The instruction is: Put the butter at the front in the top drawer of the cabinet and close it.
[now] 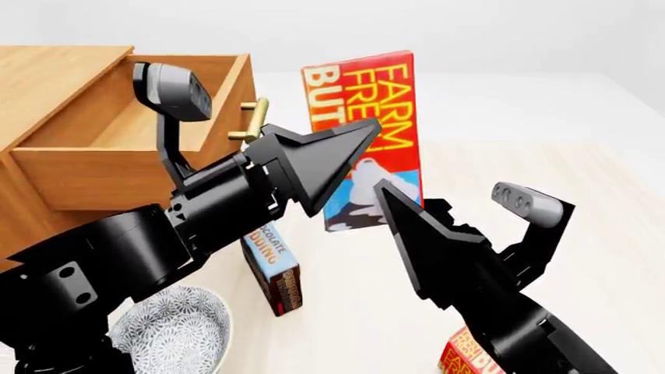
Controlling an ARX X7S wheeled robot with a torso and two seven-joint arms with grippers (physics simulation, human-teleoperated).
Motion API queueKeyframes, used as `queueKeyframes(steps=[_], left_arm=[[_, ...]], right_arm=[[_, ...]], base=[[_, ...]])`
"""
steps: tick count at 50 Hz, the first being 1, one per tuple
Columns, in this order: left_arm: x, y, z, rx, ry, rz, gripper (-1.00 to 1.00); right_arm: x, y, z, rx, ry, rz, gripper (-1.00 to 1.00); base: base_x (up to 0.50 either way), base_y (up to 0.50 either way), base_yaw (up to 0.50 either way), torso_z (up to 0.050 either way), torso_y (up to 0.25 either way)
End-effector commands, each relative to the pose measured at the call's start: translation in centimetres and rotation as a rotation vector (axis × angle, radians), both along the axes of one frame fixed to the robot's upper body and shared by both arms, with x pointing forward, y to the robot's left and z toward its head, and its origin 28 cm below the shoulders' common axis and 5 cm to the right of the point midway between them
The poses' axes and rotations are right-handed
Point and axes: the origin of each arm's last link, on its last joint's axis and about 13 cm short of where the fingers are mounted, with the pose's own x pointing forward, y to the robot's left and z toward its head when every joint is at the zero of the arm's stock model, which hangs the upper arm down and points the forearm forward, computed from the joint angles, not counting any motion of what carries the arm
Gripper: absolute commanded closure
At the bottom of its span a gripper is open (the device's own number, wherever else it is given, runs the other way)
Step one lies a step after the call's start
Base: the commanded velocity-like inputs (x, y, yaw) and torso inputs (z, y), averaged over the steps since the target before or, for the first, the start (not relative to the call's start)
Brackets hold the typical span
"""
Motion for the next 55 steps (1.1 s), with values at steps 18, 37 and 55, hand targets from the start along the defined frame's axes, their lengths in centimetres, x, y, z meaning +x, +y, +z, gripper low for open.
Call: queueKeyframes(steps=[18, 37, 55], left_arm=[[0.0, -0.1, 0.3, -0.016, 0.000, -0.009, 1.00], [0.4, 0.2, 0.6, -0.027, -0.010, 0.014, 1.00], [0.3, 0.8, 1.5, -0.040, -0.031, 0.051, 1.00]], right_arm=[[-0.1, -0.3, 0.8, 0.035, -0.038, 0.011, 1.00], [-0.3, -0.7, 0.7, 0.023, -0.036, -0.016, -1.00], [-0.2, -0.8, 0.6, 0.018, -0.027, -0.033, -1.00]], base=[[0.00, 0.00, 0.00, 0.001, 0.001], [0.00, 0.00, 0.00, 0.001, 0.001], [0.00, 0.00, 0.00, 0.001, 0.001]])
